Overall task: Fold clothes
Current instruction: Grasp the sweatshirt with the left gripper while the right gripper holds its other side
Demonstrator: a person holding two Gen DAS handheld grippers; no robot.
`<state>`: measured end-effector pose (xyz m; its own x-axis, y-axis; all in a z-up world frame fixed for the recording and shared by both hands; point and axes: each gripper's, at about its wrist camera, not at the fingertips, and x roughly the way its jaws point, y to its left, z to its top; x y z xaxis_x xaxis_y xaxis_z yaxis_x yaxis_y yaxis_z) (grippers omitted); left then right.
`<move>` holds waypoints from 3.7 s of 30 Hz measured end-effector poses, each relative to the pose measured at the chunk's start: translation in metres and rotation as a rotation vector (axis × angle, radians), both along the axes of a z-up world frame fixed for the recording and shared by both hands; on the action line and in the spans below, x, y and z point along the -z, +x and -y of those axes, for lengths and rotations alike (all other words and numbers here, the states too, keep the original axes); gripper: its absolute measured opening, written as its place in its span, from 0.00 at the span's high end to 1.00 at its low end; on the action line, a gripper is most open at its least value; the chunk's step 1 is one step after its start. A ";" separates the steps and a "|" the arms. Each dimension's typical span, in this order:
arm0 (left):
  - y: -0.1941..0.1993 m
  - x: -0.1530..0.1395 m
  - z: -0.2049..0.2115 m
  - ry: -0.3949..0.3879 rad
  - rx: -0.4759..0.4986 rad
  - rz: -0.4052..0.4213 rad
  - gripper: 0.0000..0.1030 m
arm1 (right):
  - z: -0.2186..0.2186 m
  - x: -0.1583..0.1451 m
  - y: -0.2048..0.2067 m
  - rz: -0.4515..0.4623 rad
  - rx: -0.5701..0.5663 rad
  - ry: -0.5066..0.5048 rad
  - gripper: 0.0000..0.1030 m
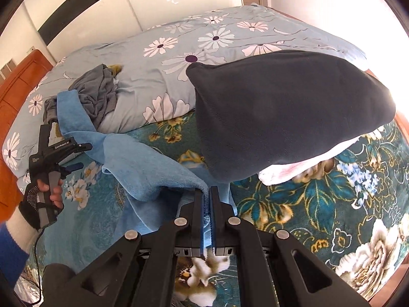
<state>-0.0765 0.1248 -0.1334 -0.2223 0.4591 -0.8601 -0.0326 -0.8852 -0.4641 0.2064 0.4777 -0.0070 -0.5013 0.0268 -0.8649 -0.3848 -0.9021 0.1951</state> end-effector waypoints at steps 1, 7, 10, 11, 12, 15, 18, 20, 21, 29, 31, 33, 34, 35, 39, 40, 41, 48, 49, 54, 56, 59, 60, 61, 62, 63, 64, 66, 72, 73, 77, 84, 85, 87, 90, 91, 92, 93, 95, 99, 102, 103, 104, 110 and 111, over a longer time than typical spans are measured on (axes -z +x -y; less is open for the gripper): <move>-0.003 0.003 0.000 0.006 -0.008 0.010 0.28 | -0.002 0.002 0.000 0.003 0.004 -0.003 0.97; -0.004 0.002 -0.002 0.055 -0.040 0.030 0.93 | 0.001 -0.004 0.002 -0.006 0.002 -0.001 0.97; 0.009 -0.021 -0.001 0.073 -0.033 -0.033 0.95 | 0.006 -0.015 0.003 -0.025 -0.002 0.009 0.97; 0.016 -0.033 0.002 0.083 -0.029 -0.061 0.95 | 0.008 -0.021 0.004 -0.034 -0.003 0.017 0.97; 0.021 -0.044 0.005 0.096 -0.028 -0.085 0.95 | 0.010 -0.026 0.004 -0.043 -0.004 0.024 0.97; 0.036 -0.089 0.020 0.126 -0.023 -0.186 0.95 | 0.017 -0.048 0.006 -0.090 -0.015 0.051 0.97; 0.043 -0.149 0.040 0.134 0.002 -0.325 0.95 | 0.025 -0.079 0.006 -0.154 -0.036 0.089 0.97; 0.052 -0.194 0.054 0.113 0.027 -0.442 0.95 | 0.031 -0.099 0.005 -0.200 -0.046 0.112 0.97; 0.059 -0.218 0.061 0.100 0.041 -0.509 0.95 | 0.035 -0.110 0.005 -0.229 -0.048 0.123 0.97; 0.126 -0.348 0.143 -0.053 0.050 -0.986 0.95 | 0.074 -0.178 0.025 -0.457 -0.108 0.180 0.97; 0.123 -0.334 0.168 -0.067 0.006 -0.938 0.95 | 0.085 -0.157 0.023 -0.400 -0.154 0.175 0.97; 0.118 -0.312 0.192 -0.063 -0.042 -0.859 0.95 | 0.094 -0.133 0.020 -0.340 -0.192 0.165 0.97; 0.117 -0.298 0.202 -0.060 -0.065 -0.819 0.95 | 0.098 -0.119 0.018 -0.309 -0.206 0.158 0.97; 0.116 -0.285 0.209 -0.066 -0.082 -0.786 0.95 | 0.102 -0.105 0.016 -0.278 -0.220 0.151 0.97; 0.118 -0.245 0.218 -0.115 -0.118 -0.706 0.95 | 0.108 -0.087 -0.001 -0.238 -0.219 0.139 0.97; 0.121 -0.245 0.219 -0.119 -0.124 -0.710 0.95 | 0.109 -0.088 -0.006 -0.239 -0.213 0.143 0.98; 0.126 -0.251 0.222 -0.123 -0.133 -0.724 0.95 | 0.110 -0.089 -0.010 -0.241 -0.208 0.146 1.00; 0.151 -0.346 0.237 -0.050 -0.165 -0.844 0.95 | 0.099 -0.156 -0.018 -0.352 -0.195 0.078 1.00; 0.153 -0.351 0.235 -0.056 -0.155 -0.855 0.95 | 0.105 -0.156 -0.021 -0.348 -0.215 0.081 1.00; 0.158 -0.331 0.239 -0.103 -0.143 -0.828 0.95 | 0.155 -0.112 -0.038 -0.241 -0.352 0.036 1.00; 0.162 -0.316 0.251 -0.110 -0.161 -0.805 0.95 | 0.177 -0.088 -0.047 -0.185 -0.404 0.010 1.00; 0.171 -0.296 0.277 -0.115 -0.204 -0.767 0.95 | 0.212 -0.047 -0.064 -0.091 -0.472 -0.027 1.00; 0.173 -0.291 0.285 -0.123 -0.216 -0.753 0.95 | 0.225 -0.033 -0.071 -0.057 -0.491 -0.035 1.00; 0.176 -0.285 0.293 -0.132 -0.228 -0.739 0.95 | 0.238 -0.019 -0.078 -0.023 -0.510 -0.044 1.00; 0.179 -0.279 0.302 -0.143 -0.237 -0.726 0.95 | 0.252 -0.006 -0.087 0.008 -0.524 -0.046 1.00; 0.182 -0.273 0.310 -0.154 -0.247 -0.713 0.95 | 0.262 0.005 -0.095 0.032 -0.537 -0.051 1.00; 0.185 -0.266 0.319 -0.165 -0.256 -0.700 0.95 | 0.273 0.017 -0.102 0.056 -0.550 -0.057 1.00; 0.190 -0.255 0.335 -0.182 -0.273 -0.674 0.95 | 0.293 0.036 -0.121 0.102 -0.565 -0.069 0.96; 0.193 -0.225 0.376 -0.189 -0.325 -0.598 0.94 | 0.332 0.084 -0.175 0.195 -0.593 -0.087 0.56; 0.193 -0.220 0.382 -0.185 -0.337 -0.586 0.94 | 0.336 0.090 -0.183 0.210 -0.597 -0.080 0.53; 0.190 -0.203 0.404 -0.171 -0.382 -0.543 0.94 | 0.351 0.117 -0.210 0.270 -0.599 -0.045 0.52; 0.186 -0.184 0.431 -0.159 -0.444 -0.487 0.94 | 0.345 0.134 -0.227 0.314 -0.511 -0.088 0.93; 0.185 -0.182 0.433 -0.158 -0.448 -0.482 0.94 | 0.342 0.133 -0.227 0.316 -0.494 -0.099 0.93; 0.186 -0.181 0.433 -0.156 -0.450 -0.475 0.94 | 0.336 0.122 -0.223 0.282 -0.484 -0.106 0.94; 0.188 -0.186 0.429 -0.158 -0.445 -0.482 0.94 | 0.323 0.090 -0.214 0.192 -0.470 -0.087 0.95; 0.188 -0.190 0.427 -0.162 -0.442 -0.488 0.94 | 0.317 0.076 -0.211 0.152 -0.462 -0.084 0.95; 0.188 -0.195 0.424 -0.165 -0.438 -0.494 0.94 | 0.308 0.059 -0.209 0.107 -0.447 -0.083 0.95; 0.188 -0.199 0.422 -0.169 -0.435 -0.500 0.94 | 0.299 0.041 -0.207 0.063 -0.433 -0.085 0.95; 0.191 -0.217 0.416 -0.162 -0.431 -0.541 0.94 | 0.283 0.002 -0.201 -0.025 -0.411 -0.075 0.95; 0.200 -0.260 0.403 -0.136 -0.425 -0.649 0.94 | 0.253 -0.080 -0.180 -0.204 -0.393 -0.019 0.95; 0.207 -0.293 0.394 -0.117 -0.420 -0.730 0.94 | 0.230 -0.135 -0.153 -0.320 -0.382 0.015 0.95; 0.210 -0.304 0.390 -0.110 -0.419 -0.758 0.94 | 0.222 -0.151 -0.143 -0.353 -0.378 0.026 0.95; 0.212 -0.315 0.387 -0.103 -0.417 -0.785 0.94 | 0.215 -0.167 -0.133 -0.387 -0.374 0.037 0.95; 0.245 -0.341 0.367 -0.104 -0.372 -0.861 0.94 | 0.182 -0.212 -0.064 -0.503 -0.367 0.074 0.95; 0.250 -0.342 0.364 -0.107 -0.364 -0.863 0.94 | 0.175 -0.215 -0.051 -0.517 -0.362 0.065 0.95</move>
<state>0.1738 -0.2387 0.2084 -0.9166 0.1642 -0.3645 -0.0405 -0.9452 -0.3239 0.1553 0.3023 0.2078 -0.8408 -0.1786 -0.5110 0.0764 -0.9737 0.2146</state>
